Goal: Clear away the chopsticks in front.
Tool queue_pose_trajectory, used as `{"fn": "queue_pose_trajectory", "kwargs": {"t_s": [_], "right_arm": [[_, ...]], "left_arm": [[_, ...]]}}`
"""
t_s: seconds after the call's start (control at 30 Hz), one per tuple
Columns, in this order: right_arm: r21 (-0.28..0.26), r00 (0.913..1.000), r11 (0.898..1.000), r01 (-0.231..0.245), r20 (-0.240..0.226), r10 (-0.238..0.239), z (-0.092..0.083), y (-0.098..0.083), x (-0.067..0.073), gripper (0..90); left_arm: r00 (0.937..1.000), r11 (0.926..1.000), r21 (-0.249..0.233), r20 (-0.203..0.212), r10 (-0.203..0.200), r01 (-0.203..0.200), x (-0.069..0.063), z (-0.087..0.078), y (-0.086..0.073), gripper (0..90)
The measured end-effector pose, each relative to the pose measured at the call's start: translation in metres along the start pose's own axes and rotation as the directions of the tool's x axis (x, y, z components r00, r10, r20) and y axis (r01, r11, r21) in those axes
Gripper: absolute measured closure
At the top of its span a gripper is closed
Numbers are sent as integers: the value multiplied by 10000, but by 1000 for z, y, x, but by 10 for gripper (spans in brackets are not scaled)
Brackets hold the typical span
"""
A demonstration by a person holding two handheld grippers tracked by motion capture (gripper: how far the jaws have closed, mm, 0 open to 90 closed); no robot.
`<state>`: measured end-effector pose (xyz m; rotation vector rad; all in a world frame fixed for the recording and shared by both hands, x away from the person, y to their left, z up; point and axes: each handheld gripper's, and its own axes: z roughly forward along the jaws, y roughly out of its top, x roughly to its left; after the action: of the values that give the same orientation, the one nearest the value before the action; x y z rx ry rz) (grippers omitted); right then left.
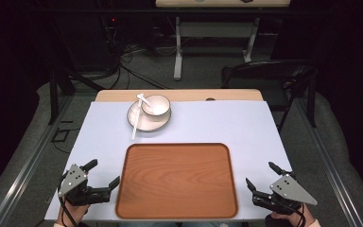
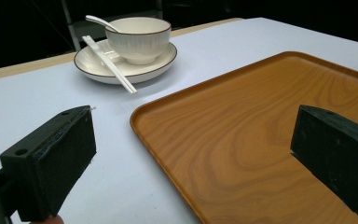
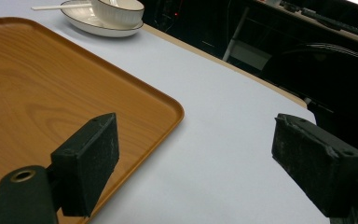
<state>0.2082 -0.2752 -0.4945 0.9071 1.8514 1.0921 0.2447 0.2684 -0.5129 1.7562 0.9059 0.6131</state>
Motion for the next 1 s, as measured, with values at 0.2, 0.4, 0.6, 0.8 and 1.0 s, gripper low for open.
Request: {"fn": "queue_pose_trajectory", "kwargs": {"t_s": [0.2, 0.4, 0.6, 0.8, 1.0], "right_arm": [[-13, 10000, 10000, -16, 12, 16, -1, 0, 0, 143], [17, 10000, 10000, 29, -26, -29, 0, 0, 0, 143], [16, 10000, 10000, 7, 0, -7, 0, 0, 0, 143], [54, 10000, 10000, 40, -4, -40, 0, 0, 1, 144], [50, 10000, 10000, 25, 10, -25, 0, 0, 0, 143]], "left_arm": [[10000, 10000, 82, -58, 30, -30, -1, 1, 1, 0], [10000, 9994, 334, -19, -68, 68, 0, 3, 3, 0], [10000, 9990, 450, 57, -37, 34, 0, 8, 5, 0], [9995, 9967, 778, 214, -230, 213, 3, 18, 16, 0], [9991, 9928, 1163, 280, -332, 298, 7, 31, 28, 0]]}}
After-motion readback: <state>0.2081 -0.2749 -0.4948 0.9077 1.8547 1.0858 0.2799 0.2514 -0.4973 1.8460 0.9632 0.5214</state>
